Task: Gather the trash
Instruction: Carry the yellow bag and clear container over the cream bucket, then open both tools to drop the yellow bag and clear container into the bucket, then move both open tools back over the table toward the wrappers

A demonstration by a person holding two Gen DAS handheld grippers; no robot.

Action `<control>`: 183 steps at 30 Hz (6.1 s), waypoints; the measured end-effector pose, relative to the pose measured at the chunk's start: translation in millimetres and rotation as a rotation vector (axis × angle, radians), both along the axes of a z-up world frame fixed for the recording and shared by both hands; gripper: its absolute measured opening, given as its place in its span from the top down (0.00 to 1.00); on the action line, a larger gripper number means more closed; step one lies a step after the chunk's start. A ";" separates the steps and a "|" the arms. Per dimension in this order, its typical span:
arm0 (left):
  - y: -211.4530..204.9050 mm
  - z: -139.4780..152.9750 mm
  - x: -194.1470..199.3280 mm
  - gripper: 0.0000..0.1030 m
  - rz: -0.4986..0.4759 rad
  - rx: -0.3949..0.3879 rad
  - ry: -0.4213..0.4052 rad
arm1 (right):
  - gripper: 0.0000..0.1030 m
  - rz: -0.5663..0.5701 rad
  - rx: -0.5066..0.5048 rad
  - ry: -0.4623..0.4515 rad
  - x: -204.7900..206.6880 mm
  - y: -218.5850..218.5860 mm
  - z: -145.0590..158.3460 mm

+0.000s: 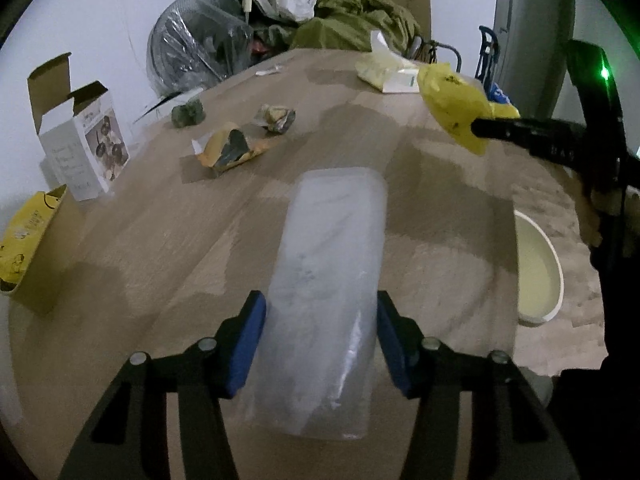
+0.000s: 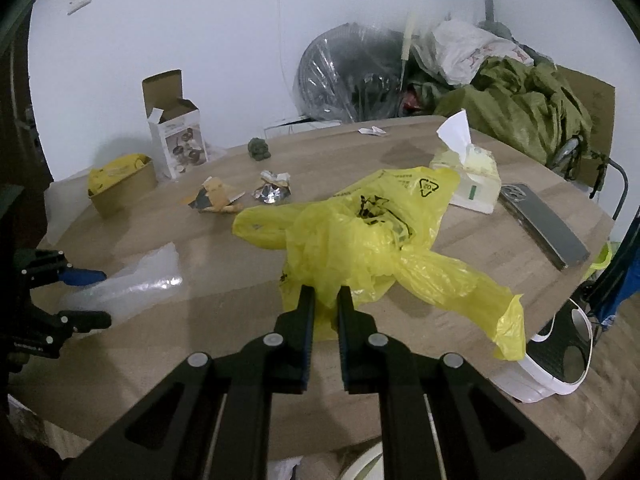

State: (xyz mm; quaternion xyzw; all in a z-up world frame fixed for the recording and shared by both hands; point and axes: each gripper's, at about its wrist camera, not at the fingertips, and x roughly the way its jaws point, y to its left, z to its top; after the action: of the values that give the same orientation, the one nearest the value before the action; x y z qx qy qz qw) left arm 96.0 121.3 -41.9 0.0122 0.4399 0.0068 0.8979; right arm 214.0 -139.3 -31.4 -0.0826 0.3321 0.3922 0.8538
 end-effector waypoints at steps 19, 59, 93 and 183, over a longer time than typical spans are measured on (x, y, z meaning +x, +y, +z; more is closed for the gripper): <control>-46.4 13.0 -21.3 0.47 -0.002 -0.087 -0.128 | 0.90 -0.026 0.001 -0.031 -53.8 -53.1 1.8; -196.8 14.2 32.0 0.47 -0.265 -0.051 -0.161 | 0.90 -0.270 0.007 0.062 -88.6 -201.0 -53.6; -273.7 -81.4 103.2 0.43 -0.508 -0.046 0.142 | 0.58 -0.447 -0.100 0.244 -51.4 -253.4 -118.3; -13.6 25.2 37.7 0.35 0.092 -0.067 -0.138 | 0.49 0.077 -0.001 0.033 -1.8 0.5 -4.0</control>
State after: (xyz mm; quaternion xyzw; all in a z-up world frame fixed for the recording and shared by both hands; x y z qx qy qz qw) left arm 133.8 107.8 -16.7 -0.0388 0.3770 0.0341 0.9248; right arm 212.2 -138.8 -35.5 -0.0897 0.3429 0.4260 0.8324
